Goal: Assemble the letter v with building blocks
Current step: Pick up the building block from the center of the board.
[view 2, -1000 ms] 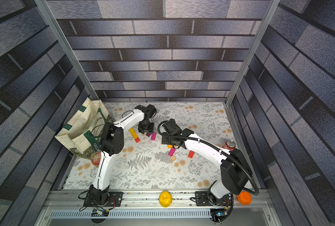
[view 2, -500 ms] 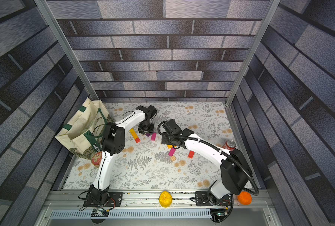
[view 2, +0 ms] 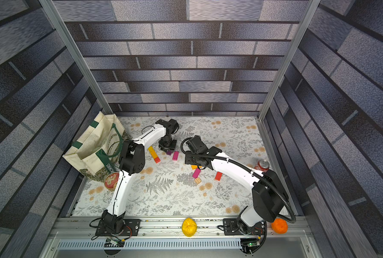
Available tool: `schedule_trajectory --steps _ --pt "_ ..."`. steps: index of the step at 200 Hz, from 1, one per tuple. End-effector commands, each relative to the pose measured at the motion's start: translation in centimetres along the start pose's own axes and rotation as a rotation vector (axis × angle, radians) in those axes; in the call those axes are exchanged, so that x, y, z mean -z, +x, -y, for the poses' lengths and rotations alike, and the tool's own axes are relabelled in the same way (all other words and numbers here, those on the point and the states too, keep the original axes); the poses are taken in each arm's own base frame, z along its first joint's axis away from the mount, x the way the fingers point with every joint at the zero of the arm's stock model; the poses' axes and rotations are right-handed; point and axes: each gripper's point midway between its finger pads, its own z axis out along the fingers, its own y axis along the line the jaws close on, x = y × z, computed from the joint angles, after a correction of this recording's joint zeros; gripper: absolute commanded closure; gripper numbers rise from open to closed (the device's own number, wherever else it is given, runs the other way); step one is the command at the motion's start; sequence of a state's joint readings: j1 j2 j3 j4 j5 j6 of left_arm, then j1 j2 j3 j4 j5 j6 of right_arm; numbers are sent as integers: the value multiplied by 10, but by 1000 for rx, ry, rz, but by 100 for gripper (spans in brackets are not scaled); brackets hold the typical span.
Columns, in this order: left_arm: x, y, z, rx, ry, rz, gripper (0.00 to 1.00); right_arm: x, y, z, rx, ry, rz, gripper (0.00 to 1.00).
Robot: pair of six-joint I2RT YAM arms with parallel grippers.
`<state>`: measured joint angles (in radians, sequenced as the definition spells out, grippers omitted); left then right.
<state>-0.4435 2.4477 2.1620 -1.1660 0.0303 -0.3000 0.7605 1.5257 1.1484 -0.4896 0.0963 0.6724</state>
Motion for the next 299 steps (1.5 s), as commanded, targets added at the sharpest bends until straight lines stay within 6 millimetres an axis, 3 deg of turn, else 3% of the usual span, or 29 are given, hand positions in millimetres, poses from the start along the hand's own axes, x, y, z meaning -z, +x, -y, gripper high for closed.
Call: schedule_trajectory --steps 1,40,88,151,215,299 --pt "-7 7 -3 -48 -4 -53 65 -1 -1 2 -19 3 -4 44" --pt "4 4 -2 -94 17 -13 74 -1 -2 -1 -21 -10 -7 43" --pt "24 8 1 -218 69 41 77 0 -2 -4 -25 -28 -12 43" --pt "35 19 -15 -351 54 93 79 -4 0 -11 -27 -59 -30 43" --pt "33 20 -29 -431 37 68 78 -9 2 -15 -24 -77 -49 42" --pt "23 33 -25 -484 86 5 78 -11 3 -15 -24 -74 -56 41"
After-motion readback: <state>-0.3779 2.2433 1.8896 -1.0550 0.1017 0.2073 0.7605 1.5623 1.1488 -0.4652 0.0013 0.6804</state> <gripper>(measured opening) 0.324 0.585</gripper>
